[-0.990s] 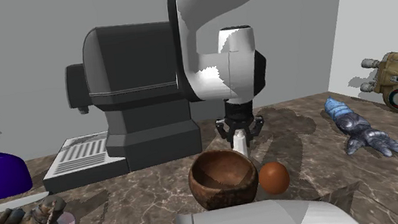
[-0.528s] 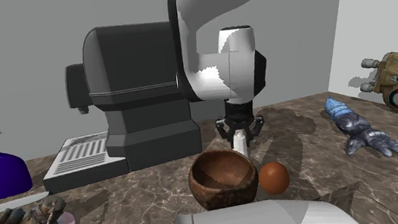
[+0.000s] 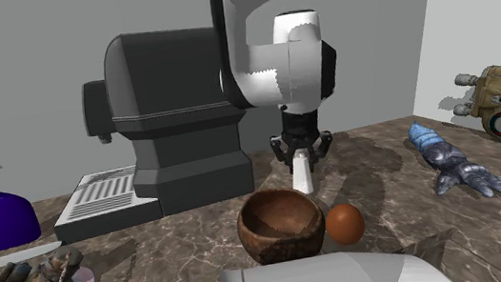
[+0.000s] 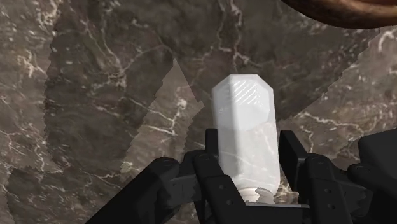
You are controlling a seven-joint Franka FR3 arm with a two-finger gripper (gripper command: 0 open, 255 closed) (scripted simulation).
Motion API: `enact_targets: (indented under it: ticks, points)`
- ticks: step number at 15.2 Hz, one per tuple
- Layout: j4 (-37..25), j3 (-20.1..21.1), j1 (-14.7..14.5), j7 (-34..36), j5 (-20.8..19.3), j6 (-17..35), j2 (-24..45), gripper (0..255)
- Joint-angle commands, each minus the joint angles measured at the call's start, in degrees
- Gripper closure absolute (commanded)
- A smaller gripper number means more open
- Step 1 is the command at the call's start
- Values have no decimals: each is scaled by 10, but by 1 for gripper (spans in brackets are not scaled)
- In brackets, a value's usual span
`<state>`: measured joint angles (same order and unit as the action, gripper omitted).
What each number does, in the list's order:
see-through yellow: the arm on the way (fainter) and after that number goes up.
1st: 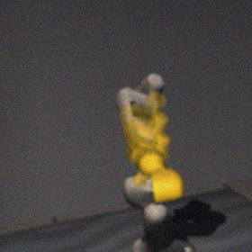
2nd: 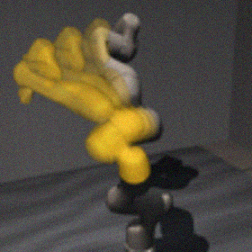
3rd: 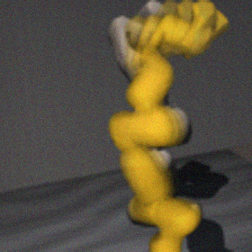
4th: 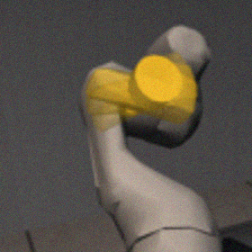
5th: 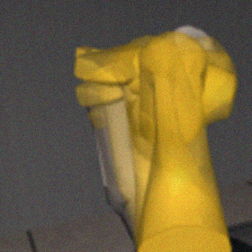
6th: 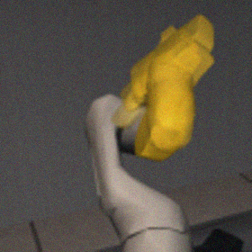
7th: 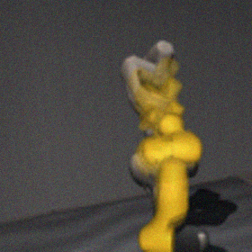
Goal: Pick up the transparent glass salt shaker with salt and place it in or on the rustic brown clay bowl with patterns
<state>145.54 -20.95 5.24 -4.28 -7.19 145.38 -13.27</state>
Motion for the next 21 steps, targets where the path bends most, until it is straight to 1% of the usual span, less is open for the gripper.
enact_targets:
  ticks: [1,11,21]
  points:
    - [-6,3,2,3,-4,-20,-14,255]
    - [-49,14,5,10,-12,-107,-59,255]
    - [-104,25,5,13,-12,-191,-88,255]
